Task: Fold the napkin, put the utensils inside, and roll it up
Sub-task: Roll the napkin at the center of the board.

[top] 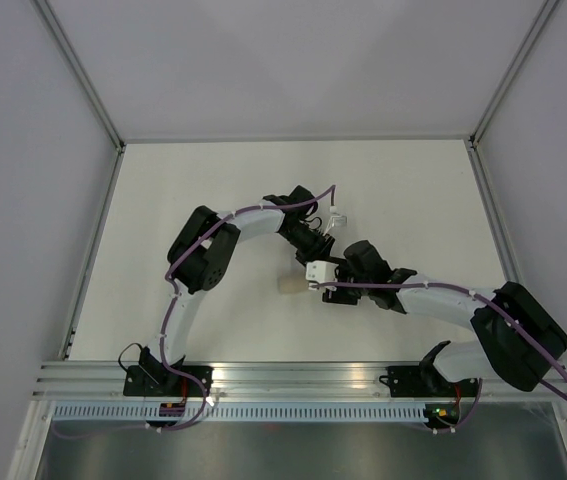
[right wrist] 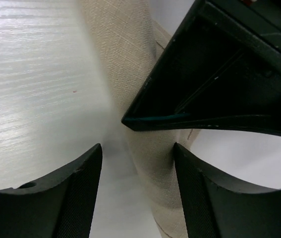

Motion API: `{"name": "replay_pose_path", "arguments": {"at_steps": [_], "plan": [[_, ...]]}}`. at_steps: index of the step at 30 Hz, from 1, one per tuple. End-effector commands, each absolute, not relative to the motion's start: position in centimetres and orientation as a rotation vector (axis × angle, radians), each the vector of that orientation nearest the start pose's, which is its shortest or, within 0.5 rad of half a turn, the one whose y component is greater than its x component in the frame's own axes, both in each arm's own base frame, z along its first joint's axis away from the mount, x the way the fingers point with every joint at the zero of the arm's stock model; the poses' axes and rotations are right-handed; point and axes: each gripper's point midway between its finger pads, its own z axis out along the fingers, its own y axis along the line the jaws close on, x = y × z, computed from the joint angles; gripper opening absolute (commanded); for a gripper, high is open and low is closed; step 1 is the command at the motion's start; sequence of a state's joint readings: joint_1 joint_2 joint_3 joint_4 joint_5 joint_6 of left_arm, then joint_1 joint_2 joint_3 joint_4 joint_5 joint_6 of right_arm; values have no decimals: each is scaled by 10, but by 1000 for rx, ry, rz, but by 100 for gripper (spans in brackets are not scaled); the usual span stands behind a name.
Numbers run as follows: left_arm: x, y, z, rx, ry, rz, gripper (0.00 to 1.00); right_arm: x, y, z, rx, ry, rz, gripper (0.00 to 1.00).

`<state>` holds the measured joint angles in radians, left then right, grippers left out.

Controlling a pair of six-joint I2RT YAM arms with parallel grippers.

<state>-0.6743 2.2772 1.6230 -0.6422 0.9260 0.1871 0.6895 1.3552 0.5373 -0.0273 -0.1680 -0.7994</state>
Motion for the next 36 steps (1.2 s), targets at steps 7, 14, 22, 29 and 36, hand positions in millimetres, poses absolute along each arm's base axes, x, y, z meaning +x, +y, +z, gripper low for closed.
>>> {"name": "replay_pose_path", "arguments": {"at_steps": [7,14,22,29,36], "plan": [[245,-352,-1,1287,2615,-1314,51,260,206,40,-1682,1690,96,37],[275,-358,42,1207,2455,-1293,53,242,211,39,-1777,1751,222,33],[295,-354,69,1143,2375,-1232,55,237,211,33,-1842,1843,303,32],[336,-327,83,878,2322,-1020,54,242,206,25,-1875,1951,393,32],[376,-273,120,539,2192,-706,52,263,208,30,-1889,2051,589,32]]}}
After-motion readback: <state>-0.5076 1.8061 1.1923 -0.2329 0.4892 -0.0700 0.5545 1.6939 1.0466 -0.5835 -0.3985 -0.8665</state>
